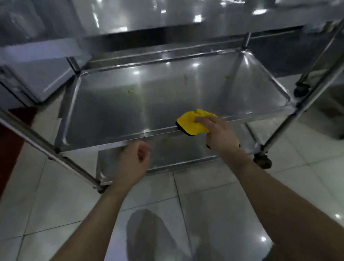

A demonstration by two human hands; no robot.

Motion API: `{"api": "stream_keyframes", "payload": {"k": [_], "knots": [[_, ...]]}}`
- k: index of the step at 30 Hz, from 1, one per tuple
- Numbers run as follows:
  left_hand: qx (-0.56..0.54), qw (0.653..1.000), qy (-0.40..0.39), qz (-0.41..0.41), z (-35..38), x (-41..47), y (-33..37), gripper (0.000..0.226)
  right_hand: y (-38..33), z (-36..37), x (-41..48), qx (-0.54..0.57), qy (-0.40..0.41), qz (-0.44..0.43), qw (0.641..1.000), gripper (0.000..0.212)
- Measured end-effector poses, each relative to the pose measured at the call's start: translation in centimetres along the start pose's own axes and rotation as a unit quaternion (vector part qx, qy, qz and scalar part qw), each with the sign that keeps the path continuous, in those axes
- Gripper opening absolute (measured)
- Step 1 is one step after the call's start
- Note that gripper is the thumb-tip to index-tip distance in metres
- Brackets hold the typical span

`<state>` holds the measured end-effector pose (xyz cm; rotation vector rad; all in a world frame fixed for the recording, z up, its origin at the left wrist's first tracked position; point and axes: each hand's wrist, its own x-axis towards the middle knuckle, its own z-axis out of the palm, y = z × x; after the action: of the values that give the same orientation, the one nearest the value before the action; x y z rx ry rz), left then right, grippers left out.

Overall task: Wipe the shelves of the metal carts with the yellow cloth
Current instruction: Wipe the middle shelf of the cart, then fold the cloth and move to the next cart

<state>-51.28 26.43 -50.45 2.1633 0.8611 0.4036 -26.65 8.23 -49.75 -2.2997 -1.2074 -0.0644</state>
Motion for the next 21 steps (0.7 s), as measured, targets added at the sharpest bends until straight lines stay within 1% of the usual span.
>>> {"api": "stream_keyframes", "payload": {"k": [2,3,5,7,9,10,11,12,13,14,15,17,19,20,21], "knots": [[-0.008,0.998,-0.05,-0.027,-0.2,-0.6,4.0,0.016,0.4,-3.7,-1.7,0.053,0.022,0.079,0.995,0.07],[-0.016,0.996,-0.073,-0.043,-0.7,-0.9,6.0,0.016,0.2,-5.7,-2.6,0.076,0.021,0.098,0.992,0.068],[-0.048,0.992,-0.103,-0.063,-2.1,-1.5,10.1,0.014,-1.3,-9.8,-4.1,0.118,-0.005,0.125,0.985,0.066],[-0.061,0.988,-0.12,-0.07,-4.2,-2.3,14.1,0.009,-4.2,-14.1,-5.3,0.131,-0.035,0.153,0.979,0.068],[-0.052,0.985,-0.144,-0.08,-7.2,-3.2,18.4,0.023,-8.2,-18.1,-6.1,0.153,-0.051,0.165,0.973,0.065],[-0.055,0.98,-0.163,-0.098,-9.0,-3.6,20.7,0.033,-10.6,-20.1,-6.3,0.174,-0.054,0.164,0.97,0.062],[-0.083,0.972,-0.179,-0.13,-10.8,-4.2,22.9,0.045,-13.0,-22.1,-6.4,0.19,-0.052,0.157,0.968,0.061],[-0.135,0.957,-0.188,-0.173,-12.7,-4.7,24.9,0.058,-15.6,-23.9,-6.4,0.197,-0.047,0.144,0.968,0.061],[-0.197,0.937,-0.193,-0.216,-14.6,-5.3,26.4,0.064,-18.1,-25.5,-6.5,0.201,-0.043,0.127,0.97,0.063],[-0.254,0.915,-0.198,-0.243,-16.5,-6.1,27.7,0.06,-20.6,-26.7,-6.6,0.206,-0.043,0.106,0.972,0.066],[-0.298,0.903,-0.191,-0.244,-18.4,-6.8,28.5,0.048,-22.9,-27.8,-6.6,0.213,-0.049,0.084,0.972,0.068],[-0.321,0.91,-0.147,-0.218,-22.5,-8.4,29.1,0.024,-26.7,-29.3,-6.6,0.22,-0.082,0.041,0.971,0.065],[-0.278,0.937,-0.089,-0.192,-26.8,-9.9,28.5,0.02,-29.8,-30.1,-6.9,0.209,-0.145,0.012,0.967,0.065],[-0.249,0.949,-0.069,-0.179,-28.9,-10.6,28.1,0.02,-31.3,-30.1,-6.9,0.203,-0.172,-0.006,0.964,0.068],[-0.227,0.958,-0.063,-0.164,-31.1,-11.3,27.6,0.019,-32.9,-30.0,-6.8,0.209,-0.186,-0.021,0.96,0.066]]}}
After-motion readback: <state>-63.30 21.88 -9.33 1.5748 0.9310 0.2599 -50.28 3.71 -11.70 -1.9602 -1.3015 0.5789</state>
